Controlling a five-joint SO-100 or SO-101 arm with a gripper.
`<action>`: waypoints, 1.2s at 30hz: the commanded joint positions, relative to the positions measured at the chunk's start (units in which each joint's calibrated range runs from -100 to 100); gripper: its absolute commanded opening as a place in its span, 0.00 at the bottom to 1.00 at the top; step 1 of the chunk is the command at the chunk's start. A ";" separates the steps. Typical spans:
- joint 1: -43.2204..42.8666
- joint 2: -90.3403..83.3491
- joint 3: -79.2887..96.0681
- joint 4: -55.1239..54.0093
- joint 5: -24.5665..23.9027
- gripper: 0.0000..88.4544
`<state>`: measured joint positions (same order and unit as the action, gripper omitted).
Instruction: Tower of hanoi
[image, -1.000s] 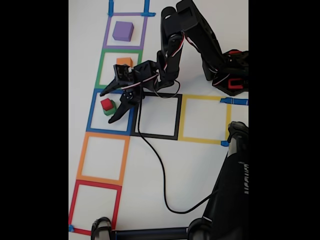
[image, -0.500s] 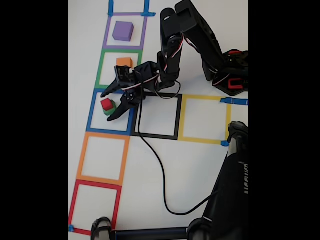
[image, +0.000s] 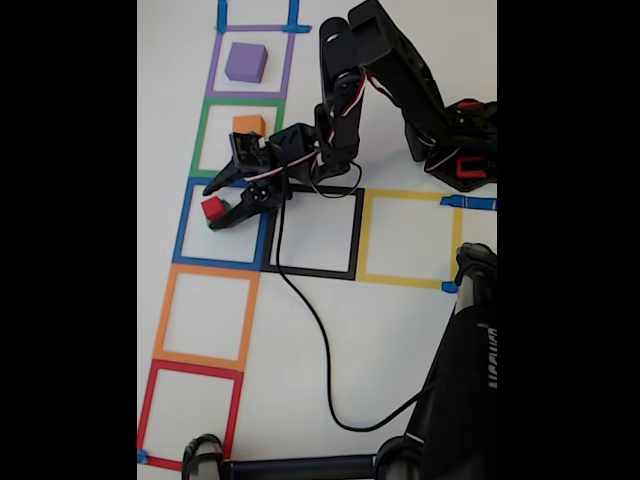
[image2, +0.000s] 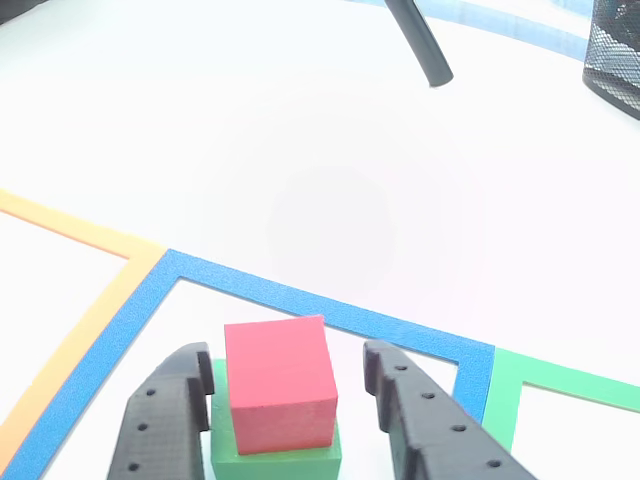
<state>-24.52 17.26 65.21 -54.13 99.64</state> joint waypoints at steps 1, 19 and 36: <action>-0.99 -0.11 -2.21 -1.01 0.36 0.12; -2.23 -2.13 -1.93 0.29 0.36 0.02; -1.56 -34.42 -3.02 35.43 0.36 0.01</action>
<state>-26.39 -6.88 64.94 -30.03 99.64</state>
